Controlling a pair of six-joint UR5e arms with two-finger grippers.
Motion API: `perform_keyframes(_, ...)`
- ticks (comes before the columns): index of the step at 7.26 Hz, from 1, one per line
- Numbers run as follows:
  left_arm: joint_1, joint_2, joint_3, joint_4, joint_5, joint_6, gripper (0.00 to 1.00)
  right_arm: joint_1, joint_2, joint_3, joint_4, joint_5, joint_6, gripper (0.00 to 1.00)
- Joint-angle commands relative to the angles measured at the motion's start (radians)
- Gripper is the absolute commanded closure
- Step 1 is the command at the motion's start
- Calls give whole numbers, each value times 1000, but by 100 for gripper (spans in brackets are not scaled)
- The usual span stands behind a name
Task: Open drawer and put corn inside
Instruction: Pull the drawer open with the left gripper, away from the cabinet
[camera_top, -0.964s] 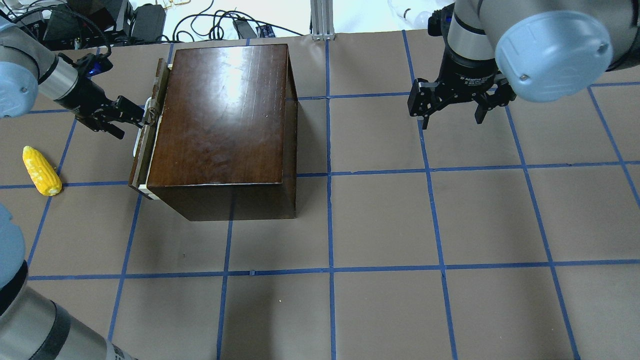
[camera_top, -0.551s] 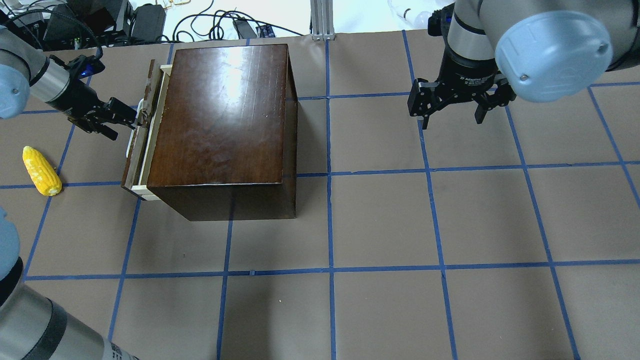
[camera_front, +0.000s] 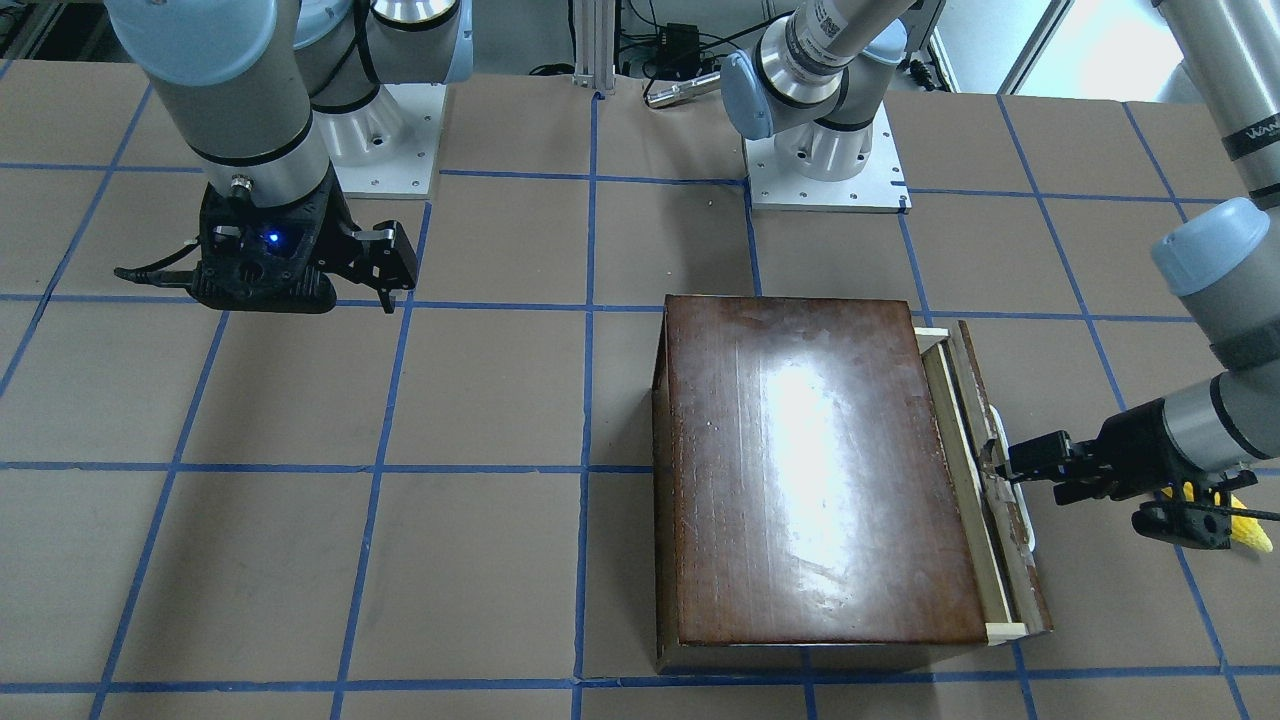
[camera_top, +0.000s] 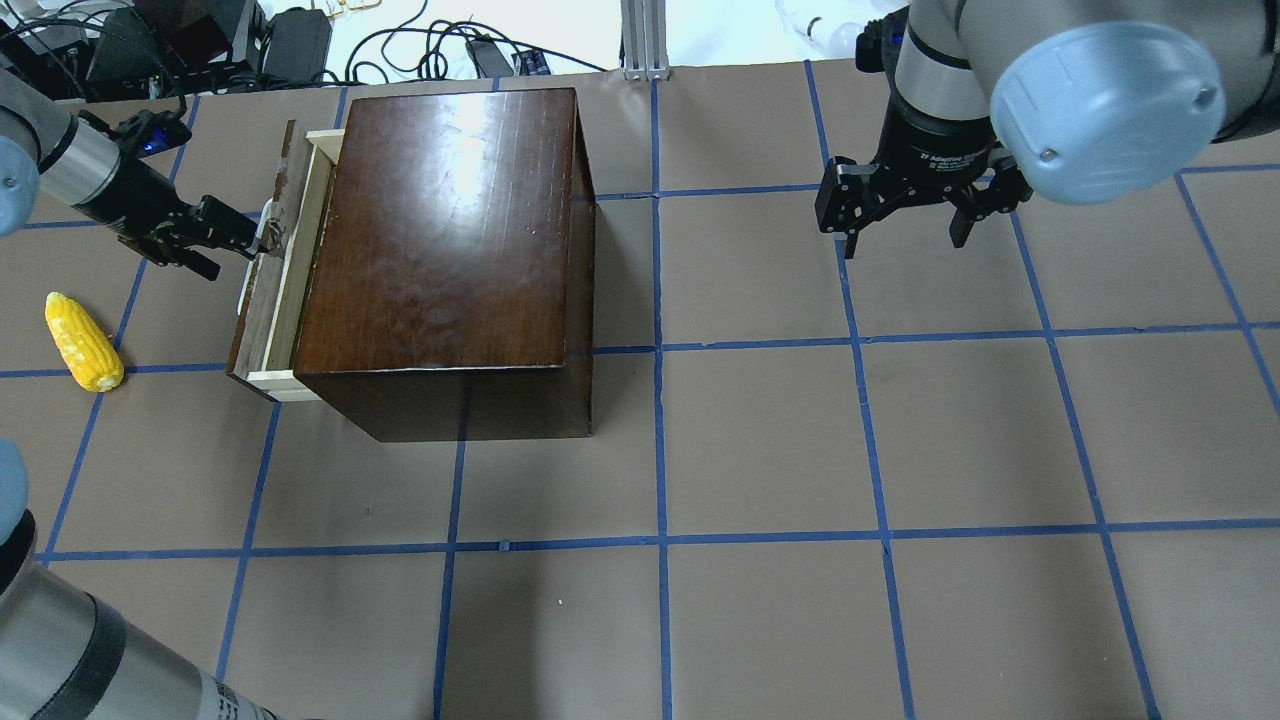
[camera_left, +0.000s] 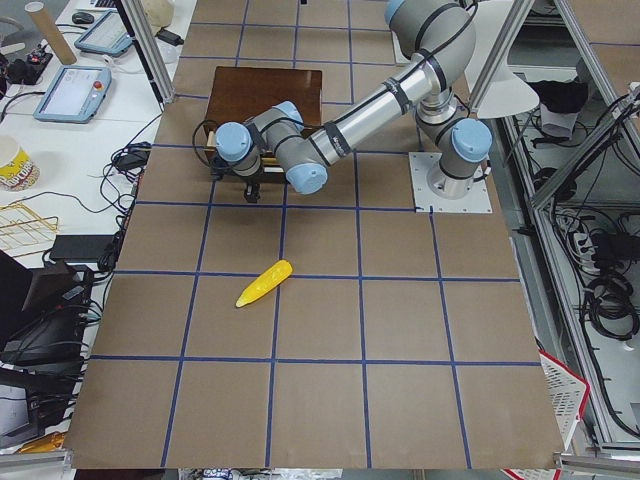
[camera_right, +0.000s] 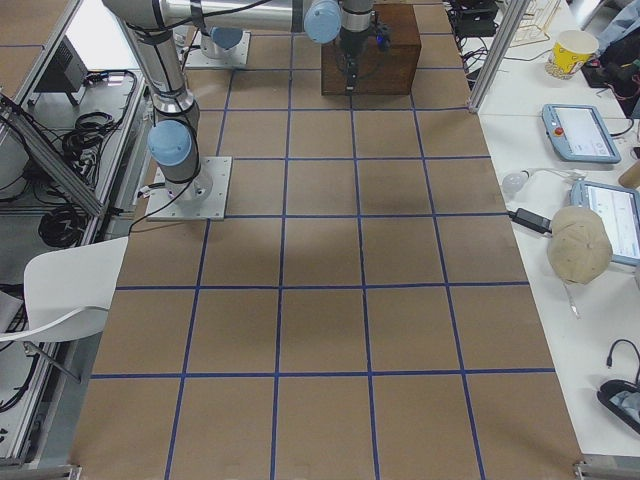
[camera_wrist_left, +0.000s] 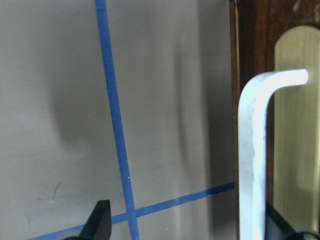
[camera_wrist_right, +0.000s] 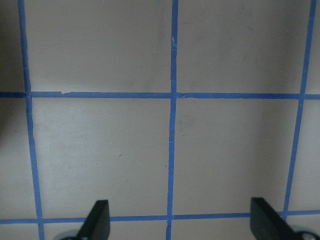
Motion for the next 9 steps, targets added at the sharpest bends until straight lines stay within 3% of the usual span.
perform_keyframes(1,15,0,0,0,0,24,0,0,0,0,1,0,0,0)
perform_keyframes(9,37,-2,22,-2,45,73,0,0,0,0,1,0,0,0)
